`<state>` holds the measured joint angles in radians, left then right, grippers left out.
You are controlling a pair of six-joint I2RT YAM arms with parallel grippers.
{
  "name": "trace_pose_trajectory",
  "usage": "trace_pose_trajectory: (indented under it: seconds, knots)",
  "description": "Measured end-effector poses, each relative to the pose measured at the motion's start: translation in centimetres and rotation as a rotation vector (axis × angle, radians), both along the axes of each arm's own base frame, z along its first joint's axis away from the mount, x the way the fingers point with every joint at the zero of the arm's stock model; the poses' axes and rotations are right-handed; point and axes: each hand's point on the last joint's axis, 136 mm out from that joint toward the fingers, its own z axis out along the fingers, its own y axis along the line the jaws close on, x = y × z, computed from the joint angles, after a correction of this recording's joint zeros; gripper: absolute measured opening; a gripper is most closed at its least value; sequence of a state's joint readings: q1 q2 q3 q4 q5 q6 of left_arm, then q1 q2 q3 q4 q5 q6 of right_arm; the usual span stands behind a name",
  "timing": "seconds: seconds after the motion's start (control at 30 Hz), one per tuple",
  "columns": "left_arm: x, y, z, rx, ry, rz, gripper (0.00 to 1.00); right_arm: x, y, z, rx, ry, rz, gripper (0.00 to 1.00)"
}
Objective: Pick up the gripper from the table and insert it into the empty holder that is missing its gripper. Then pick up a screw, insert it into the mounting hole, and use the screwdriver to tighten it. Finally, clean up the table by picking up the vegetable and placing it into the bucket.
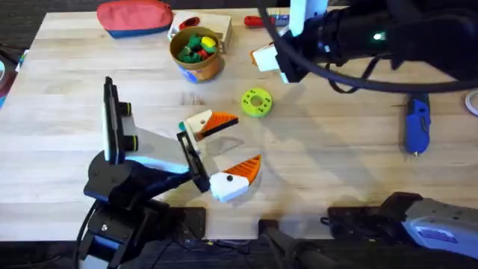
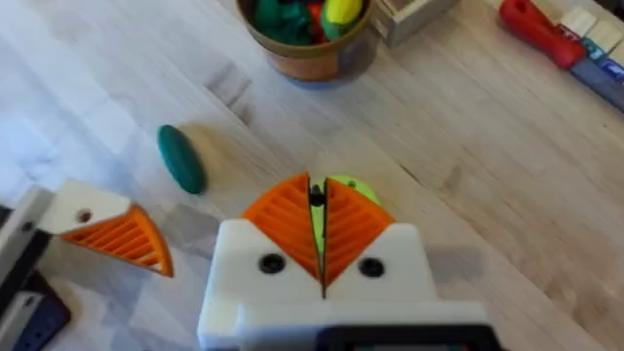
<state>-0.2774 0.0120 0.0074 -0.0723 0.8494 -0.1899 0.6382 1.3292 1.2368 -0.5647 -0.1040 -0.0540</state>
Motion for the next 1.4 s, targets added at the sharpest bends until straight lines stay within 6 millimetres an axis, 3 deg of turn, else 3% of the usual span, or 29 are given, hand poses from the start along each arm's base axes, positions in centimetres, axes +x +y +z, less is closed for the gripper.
trace_pose_trajectory:
  seconds: [0.2,0.33,0.5,0.63,0.87,1.4]
  knots:
    - [0.0,0.0,0.0,0.02,-0.042,-0.002,0.986,-3.1,0.7,2.5,0.014,0.078,0.037,0.003]
    - [0.0,0.0,0.0,0.028,-0.059,-0.003,0.987,-4.9,2.3,4.2,0.042,0.086,0.084,0.003]
    - [0.0,0.0,0.0,0.032,-0.068,-0.004,0.987,-7.6,4.5,4.0,0.045,0.119,0.158,0.003]
    - [0.0,0.0,0.0,0.034,-0.071,-0.004,0.987,-9.1,6.7,2.6,0.029,0.164,0.208,0.003]
    - [0.0,0.0,0.0,0.033,-0.071,-0.004,0.986,-9.4,8.5,-0.5,-0.022,0.237,0.214,0.003]
    - [0.0,0.0,0.0,0.04,-0.085,-0.004,0.986,-9.6,9.4,-0.8,-0.006,0.254,0.207,0.003]
